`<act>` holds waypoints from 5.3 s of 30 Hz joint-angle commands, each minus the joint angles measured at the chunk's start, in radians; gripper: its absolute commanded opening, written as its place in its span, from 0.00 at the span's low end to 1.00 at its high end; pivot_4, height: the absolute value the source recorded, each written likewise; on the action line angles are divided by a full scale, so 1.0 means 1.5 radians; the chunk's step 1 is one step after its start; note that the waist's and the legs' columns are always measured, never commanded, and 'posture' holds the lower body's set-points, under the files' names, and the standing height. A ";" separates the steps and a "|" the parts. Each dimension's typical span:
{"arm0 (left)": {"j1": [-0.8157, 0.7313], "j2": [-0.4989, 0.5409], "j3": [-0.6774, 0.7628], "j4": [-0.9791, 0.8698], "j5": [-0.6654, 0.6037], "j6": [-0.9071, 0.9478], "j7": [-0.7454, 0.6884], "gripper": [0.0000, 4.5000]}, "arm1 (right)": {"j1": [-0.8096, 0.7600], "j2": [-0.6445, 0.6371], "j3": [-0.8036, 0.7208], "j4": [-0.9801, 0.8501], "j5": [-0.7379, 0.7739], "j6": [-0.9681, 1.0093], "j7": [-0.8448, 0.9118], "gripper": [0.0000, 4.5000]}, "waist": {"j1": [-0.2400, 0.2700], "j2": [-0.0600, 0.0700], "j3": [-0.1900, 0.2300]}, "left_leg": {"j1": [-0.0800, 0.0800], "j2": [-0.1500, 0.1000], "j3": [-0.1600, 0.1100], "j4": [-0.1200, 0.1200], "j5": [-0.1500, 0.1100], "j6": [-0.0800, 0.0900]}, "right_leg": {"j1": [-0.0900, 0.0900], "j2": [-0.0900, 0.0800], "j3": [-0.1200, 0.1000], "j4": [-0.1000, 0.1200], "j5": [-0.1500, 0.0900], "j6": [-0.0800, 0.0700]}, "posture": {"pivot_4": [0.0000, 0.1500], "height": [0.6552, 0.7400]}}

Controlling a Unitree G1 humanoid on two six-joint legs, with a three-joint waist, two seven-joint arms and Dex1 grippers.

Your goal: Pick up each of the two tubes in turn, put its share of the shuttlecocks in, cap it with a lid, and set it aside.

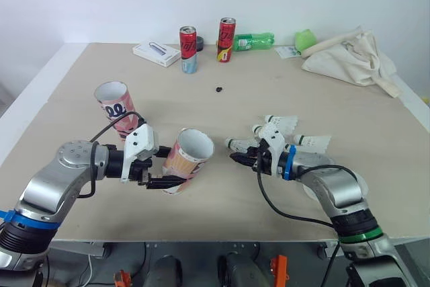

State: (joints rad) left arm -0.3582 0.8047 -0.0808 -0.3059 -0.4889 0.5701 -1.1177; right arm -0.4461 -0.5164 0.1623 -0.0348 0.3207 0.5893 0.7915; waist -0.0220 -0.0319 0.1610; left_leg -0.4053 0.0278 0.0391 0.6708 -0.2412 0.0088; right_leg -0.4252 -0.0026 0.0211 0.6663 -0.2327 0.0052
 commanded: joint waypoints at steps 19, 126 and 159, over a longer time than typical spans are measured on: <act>-0.018 0.035 0.016 0.028 -0.006 -0.009 -0.052 0.78 | -0.041 -0.091 -0.137 -0.183 0.133 -0.005 0.100 0.01 | 0.000 -0.001 0.000 | 0.001 0.000 0.000 0.000 0.000 0.000 | 0.000 0.000 0.000 0.000 0.000 0.000 | 1.00 1.00; -0.034 -0.021 -0.007 0.020 -0.007 0.011 -0.026 0.78 | 0.201 -0.223 -0.267 -0.012 0.087 -0.010 0.118 0.00 | 0.018 0.003 0.004 | 0.001 -0.001 0.001 0.000 -0.001 0.000 | 0.001 -0.001 0.001 0.000 0.000 0.002 | 1.00 1.00; -0.065 -0.033 -0.022 0.052 0.005 0.003 -0.033 0.78 | -0.128 -0.288 -0.154 -0.291 0.230 0.005 0.236 0.00 | 0.016 0.004 0.005 | 0.000 0.000 0.001 0.000 -0.001 0.000 | 0.000 0.000 0.000 0.000 0.000 0.002 | 1.00 1.00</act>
State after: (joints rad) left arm -0.4418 0.7529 -0.1234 -0.2263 -0.4870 0.5890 -1.1644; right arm -0.5887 -0.9528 -0.1015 -0.4573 0.6624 0.6055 1.1232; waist 0.0027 -0.0266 0.1686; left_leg -0.4050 0.0274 0.0395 0.6714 -0.2420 0.0087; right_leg -0.4246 -0.0027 0.0210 0.6656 -0.2331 0.0075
